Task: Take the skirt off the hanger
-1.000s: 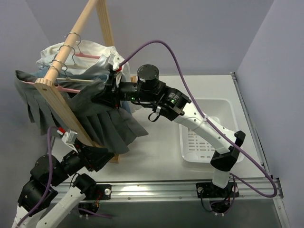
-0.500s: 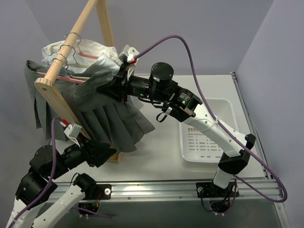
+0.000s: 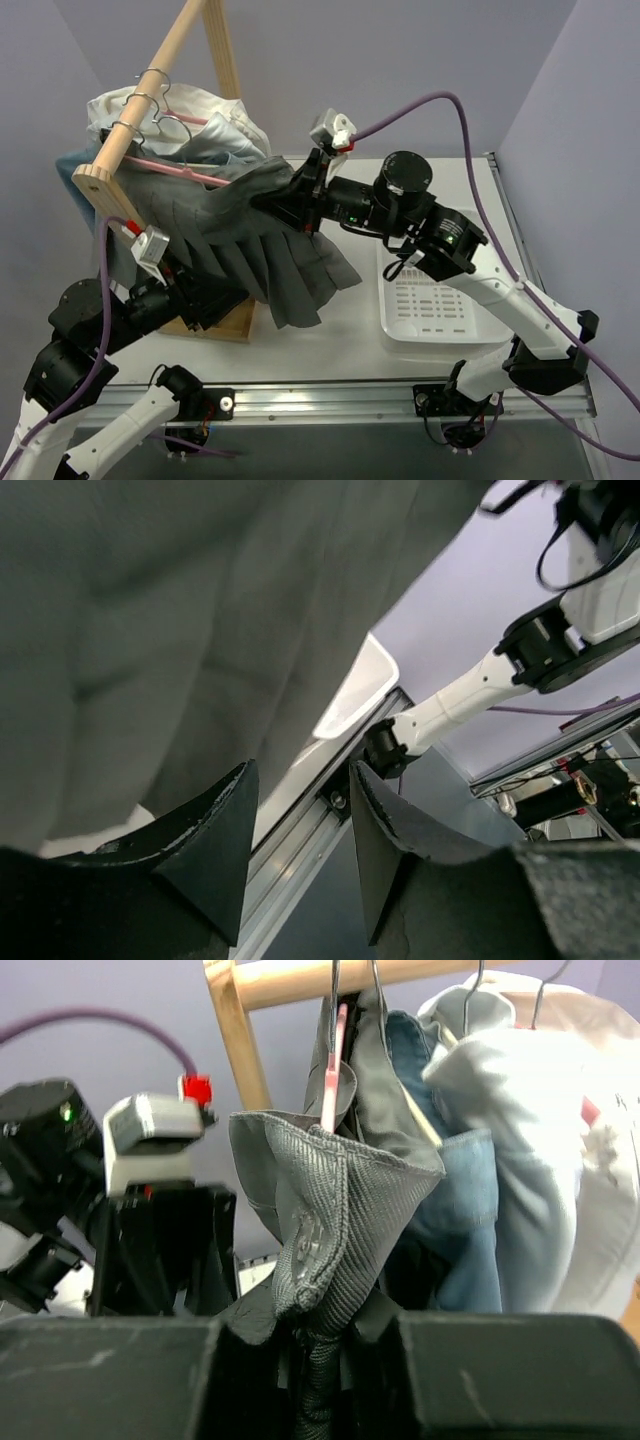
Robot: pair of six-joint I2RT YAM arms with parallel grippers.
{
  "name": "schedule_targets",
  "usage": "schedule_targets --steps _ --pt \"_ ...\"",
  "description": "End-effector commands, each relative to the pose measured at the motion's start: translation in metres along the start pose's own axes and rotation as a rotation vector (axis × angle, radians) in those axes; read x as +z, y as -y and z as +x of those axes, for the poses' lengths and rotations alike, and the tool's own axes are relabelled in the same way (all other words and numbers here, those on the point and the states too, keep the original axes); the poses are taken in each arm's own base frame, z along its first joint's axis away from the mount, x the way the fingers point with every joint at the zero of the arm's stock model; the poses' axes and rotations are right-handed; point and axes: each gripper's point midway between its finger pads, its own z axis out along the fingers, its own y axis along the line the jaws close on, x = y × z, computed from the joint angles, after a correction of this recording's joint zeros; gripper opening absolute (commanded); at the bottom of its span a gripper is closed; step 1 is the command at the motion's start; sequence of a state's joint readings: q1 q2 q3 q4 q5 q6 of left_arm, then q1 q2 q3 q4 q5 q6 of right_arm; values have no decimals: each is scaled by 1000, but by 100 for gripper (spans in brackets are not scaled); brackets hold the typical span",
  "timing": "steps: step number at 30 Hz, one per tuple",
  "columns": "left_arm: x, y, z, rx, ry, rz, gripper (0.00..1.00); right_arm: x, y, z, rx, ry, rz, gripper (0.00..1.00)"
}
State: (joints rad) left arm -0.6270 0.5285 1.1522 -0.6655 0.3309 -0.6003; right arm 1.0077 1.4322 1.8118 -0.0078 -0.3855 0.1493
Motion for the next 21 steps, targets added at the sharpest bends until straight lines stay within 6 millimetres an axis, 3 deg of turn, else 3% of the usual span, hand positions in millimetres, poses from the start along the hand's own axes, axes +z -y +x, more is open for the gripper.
schedule_targets --steps 1,4,5,6,9,14,21 --pt "2 37 -39 42 87 123 50 -31 -2 -40 -39 124 45 0" --pt "3 50 -67 68 145 131 50 -50 4 -9 -4 50 92 0" --pt "7 50 -74 68 155 122 50 -62 1 -12 -5 62 98 0" --pt "4 59 -86 80 190 139 51 -66 6 15 20 -7 121 0" --pt "15 59 -97 79 195 129 55 -84 8 29 44 -33 156 0" --pt "27 60 -109 72 211 123 69 -101 4 37 78 -45 172 0" --pt "50 43 -110 53 195 66 70 -104 -7 36 101 -57 127 0"
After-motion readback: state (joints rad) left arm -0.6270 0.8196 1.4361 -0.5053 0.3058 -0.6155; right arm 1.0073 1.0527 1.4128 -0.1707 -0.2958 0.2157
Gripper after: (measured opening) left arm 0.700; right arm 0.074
